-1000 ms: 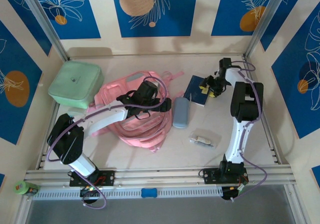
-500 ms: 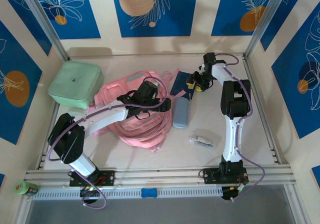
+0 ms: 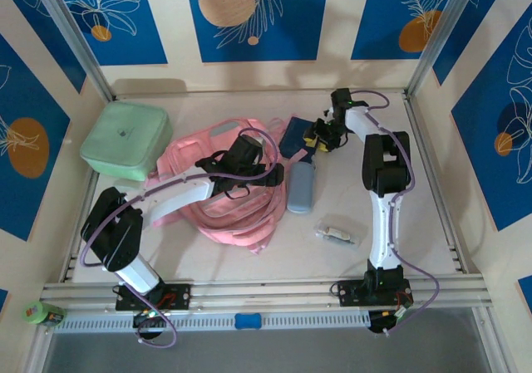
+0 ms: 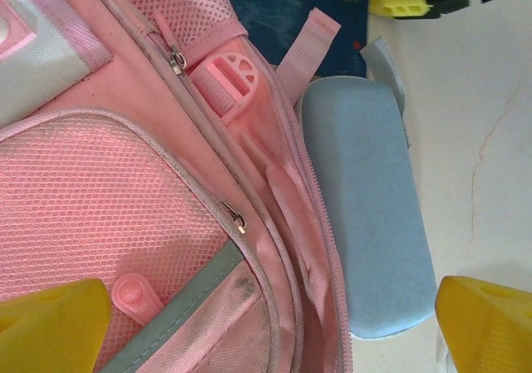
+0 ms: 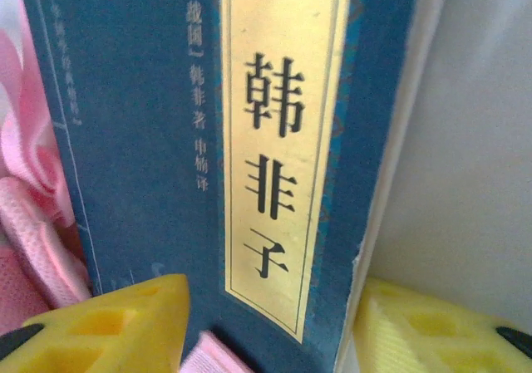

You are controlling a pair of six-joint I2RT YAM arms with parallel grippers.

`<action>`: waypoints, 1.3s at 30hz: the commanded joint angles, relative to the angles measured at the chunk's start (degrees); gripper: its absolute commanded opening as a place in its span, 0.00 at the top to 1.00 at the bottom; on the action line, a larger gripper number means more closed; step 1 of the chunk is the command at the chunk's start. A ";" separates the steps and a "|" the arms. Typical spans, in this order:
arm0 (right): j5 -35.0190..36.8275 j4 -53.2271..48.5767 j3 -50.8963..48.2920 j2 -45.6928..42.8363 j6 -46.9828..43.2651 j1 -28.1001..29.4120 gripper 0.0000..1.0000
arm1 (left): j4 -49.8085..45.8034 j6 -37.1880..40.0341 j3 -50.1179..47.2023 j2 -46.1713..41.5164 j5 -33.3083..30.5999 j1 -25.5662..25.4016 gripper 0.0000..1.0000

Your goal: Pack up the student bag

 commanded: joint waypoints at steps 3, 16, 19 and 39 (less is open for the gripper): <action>-5.79 4.22 2.02 1.62 1.78 1.76 0.52 | -0.75 0.62 -0.38 0.25 -0.13 0.65 0.01; -8.73 7.70 -0.22 -2.35 1.77 2.67 0.67 | -0.44 0.43 -0.94 0.32 0.05 1.08 0.01; -8.61 7.33 -0.67 -2.71 1.19 2.63 0.72 | -0.04 0.22 -0.83 0.63 0.63 1.11 0.01; -9.07 5.59 -2.54 -13.38 0.04 -1.33 0.98 | -0.28 -0.75 -1.57 -3.52 -1.29 1.71 0.01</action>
